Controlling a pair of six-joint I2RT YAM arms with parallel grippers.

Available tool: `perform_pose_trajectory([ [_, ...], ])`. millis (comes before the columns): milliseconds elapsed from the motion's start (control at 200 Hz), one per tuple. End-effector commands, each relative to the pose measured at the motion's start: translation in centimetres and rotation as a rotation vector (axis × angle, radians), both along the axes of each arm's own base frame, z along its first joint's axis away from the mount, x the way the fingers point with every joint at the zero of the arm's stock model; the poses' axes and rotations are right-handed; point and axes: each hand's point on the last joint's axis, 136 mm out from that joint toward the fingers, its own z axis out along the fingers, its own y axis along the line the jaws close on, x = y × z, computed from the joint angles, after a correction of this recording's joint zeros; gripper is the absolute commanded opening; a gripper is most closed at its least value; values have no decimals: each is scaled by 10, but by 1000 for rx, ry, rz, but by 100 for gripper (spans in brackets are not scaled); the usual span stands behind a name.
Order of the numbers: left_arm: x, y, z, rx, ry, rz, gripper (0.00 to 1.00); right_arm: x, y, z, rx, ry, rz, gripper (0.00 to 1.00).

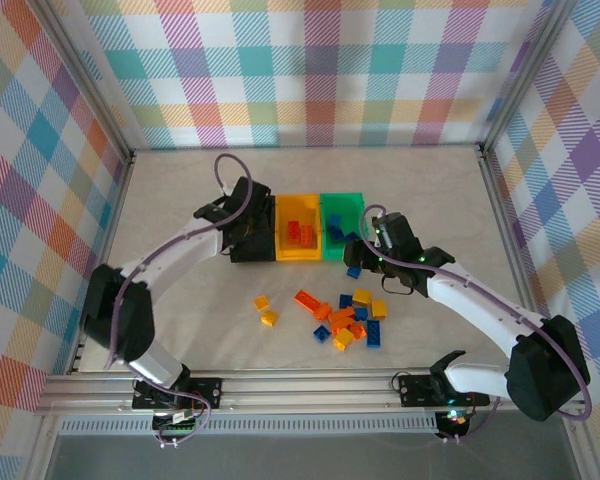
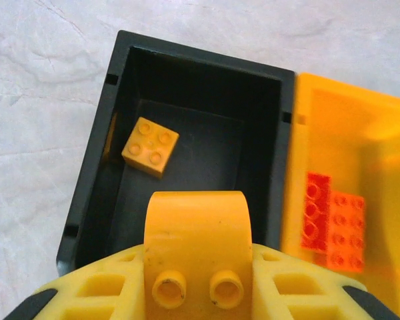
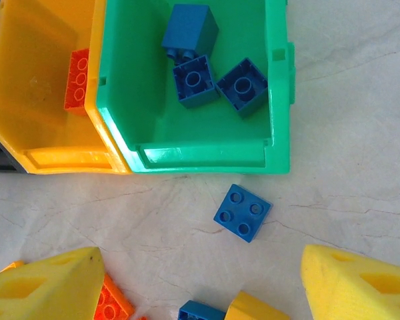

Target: Sort the legos into containers by color

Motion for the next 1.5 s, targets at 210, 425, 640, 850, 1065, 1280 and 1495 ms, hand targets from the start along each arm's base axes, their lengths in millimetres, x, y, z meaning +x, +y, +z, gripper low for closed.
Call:
perform_pose_trajectory([
  [210,33,14,-39,83,101,47,33,-13,-8,1,2,11,0,78],
  [425,30,2,-23,-9,59,22,76,-19,-9,-6,-7,45,10,80],
  [640,3,-22,34,-152,-68,-47,100,-18,-15,-32,-30,102,-58,80],
  [850,-58,-41,43,-306,-115,-116,100,-1,-4,-60,-21,141,-115,79],
  [1065,-109,-20,6,-392,-75,-78,100,15,5,-86,-67,185,-150,79],
  [1280,-131,-9,-11,-444,-74,-64,100,24,4,-105,-128,216,-179,77],
  [1495,-139,-5,-21,-462,-65,-54,100,24,-6,-114,-214,253,-205,61],
])
